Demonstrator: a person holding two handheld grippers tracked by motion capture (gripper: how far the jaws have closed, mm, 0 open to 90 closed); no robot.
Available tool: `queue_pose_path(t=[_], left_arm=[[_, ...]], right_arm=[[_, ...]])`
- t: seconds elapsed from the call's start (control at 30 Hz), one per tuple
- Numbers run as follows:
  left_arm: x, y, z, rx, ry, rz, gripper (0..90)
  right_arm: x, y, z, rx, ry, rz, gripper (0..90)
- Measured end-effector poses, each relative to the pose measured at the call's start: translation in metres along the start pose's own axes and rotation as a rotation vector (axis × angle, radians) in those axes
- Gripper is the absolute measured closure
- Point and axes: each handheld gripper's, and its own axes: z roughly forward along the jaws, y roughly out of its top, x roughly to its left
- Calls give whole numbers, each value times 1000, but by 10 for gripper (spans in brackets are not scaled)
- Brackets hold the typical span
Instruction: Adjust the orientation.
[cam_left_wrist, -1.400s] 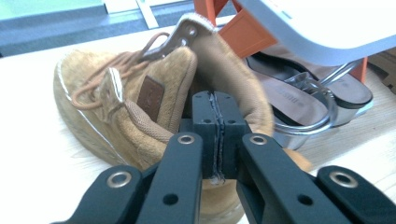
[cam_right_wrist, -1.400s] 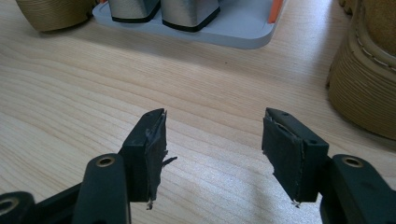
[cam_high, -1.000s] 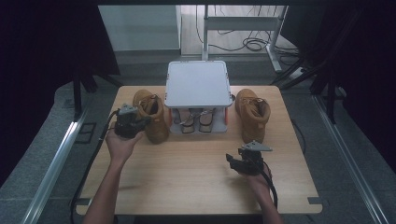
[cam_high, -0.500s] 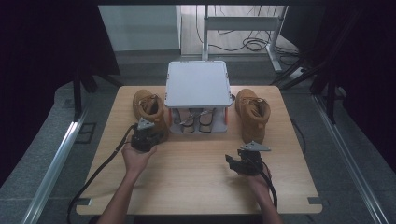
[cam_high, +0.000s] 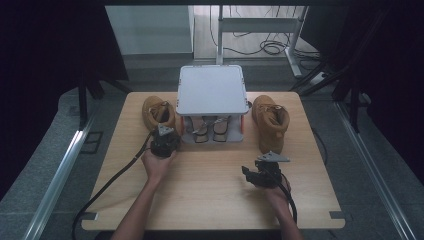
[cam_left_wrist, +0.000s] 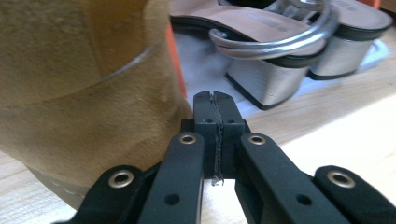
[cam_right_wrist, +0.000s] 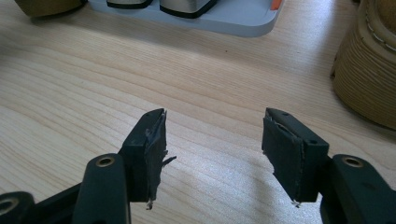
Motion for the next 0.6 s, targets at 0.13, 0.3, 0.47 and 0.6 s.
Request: queue_pose_path(t=[0.13,0.3,0.47,0.6], left_arm=[[2,0,4,-16,-3,-16,898],[2,1,7,-19,-5,-18,900],[1,-1,6,-22,5,-2,900],[3,-1,5,-18,-2,1,900]], right_arm=[[0,0,1,5,-1,0,405],[1,0,1,6,-7,-9,404],[0,0,-1,5,-11,-7,404],[0,0,-1,2,-9,-8,404]])
